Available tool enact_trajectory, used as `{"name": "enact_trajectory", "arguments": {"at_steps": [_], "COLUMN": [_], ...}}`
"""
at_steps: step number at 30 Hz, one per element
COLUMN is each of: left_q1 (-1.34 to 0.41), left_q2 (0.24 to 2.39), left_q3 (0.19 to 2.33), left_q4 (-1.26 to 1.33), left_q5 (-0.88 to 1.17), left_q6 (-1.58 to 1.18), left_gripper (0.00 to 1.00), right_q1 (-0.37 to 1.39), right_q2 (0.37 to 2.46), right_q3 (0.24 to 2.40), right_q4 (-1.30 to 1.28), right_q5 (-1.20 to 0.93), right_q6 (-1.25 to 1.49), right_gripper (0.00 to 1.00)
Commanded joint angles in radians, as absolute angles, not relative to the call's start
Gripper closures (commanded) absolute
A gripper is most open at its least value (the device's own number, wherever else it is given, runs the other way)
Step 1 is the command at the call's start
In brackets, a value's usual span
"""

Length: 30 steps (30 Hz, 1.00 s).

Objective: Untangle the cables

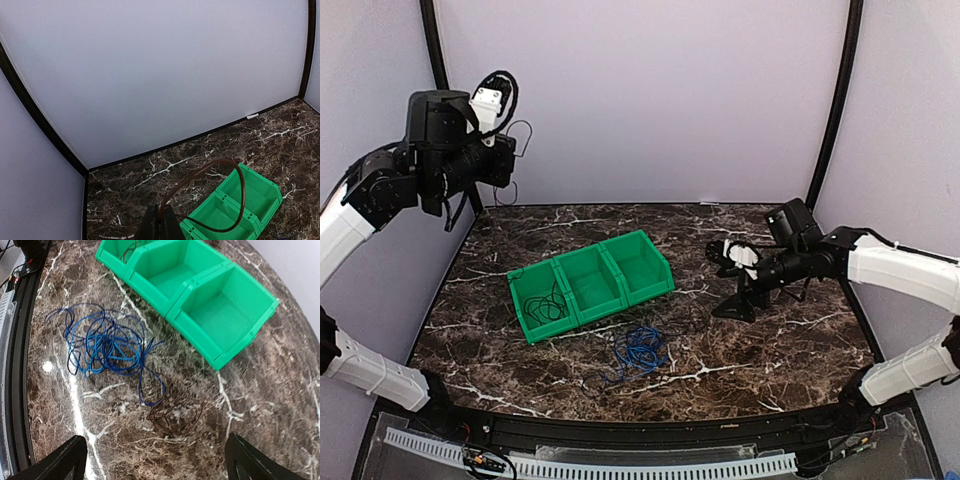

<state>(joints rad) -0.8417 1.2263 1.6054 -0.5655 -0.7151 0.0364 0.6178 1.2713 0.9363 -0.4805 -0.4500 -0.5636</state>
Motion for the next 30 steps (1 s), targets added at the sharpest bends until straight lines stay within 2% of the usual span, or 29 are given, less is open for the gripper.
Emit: {"name": "enact_trajectory", "arguments": {"at_steps": [1,6,17,24,30], "left_q1": [-0.81,-0.801,-0.776,-0.743,-0.692], "left_q2": [1.18,1.102,1.203,1.232,1.234], "left_q3": [1.442,1.288,1.423,1.262,1.124], "left_q4": [-0.583,-0.512,-0.506,-0.508,-0.485], "left_q5": [-0.615,-0.593,-0.615,-0.617,-0.475], "left_q6": [-0.091,-0.111,-0.024,-0.128,-0.215], "left_gripper": [1.0,1.0,1.0,1.0,1.0], "right_q1": [0.587,0.572,0.519,0.515,0.516], "right_q2": [1.282,1.263,1.203,1.206,1.227], "right_q3": [0.837,0.797,0.729,0.711,0.719], "right_q4": [-0.329,-0.298,-0.258,-0.253,-0.259], "right_q5": [-0.536,-0.524,-0.536,-0.528,-0.534], "right_q6": [-0.515,-0.539,-0.552,-0.57,-0.575], "right_gripper": [0.03,0.05,0.05,0.06,0.06]}}
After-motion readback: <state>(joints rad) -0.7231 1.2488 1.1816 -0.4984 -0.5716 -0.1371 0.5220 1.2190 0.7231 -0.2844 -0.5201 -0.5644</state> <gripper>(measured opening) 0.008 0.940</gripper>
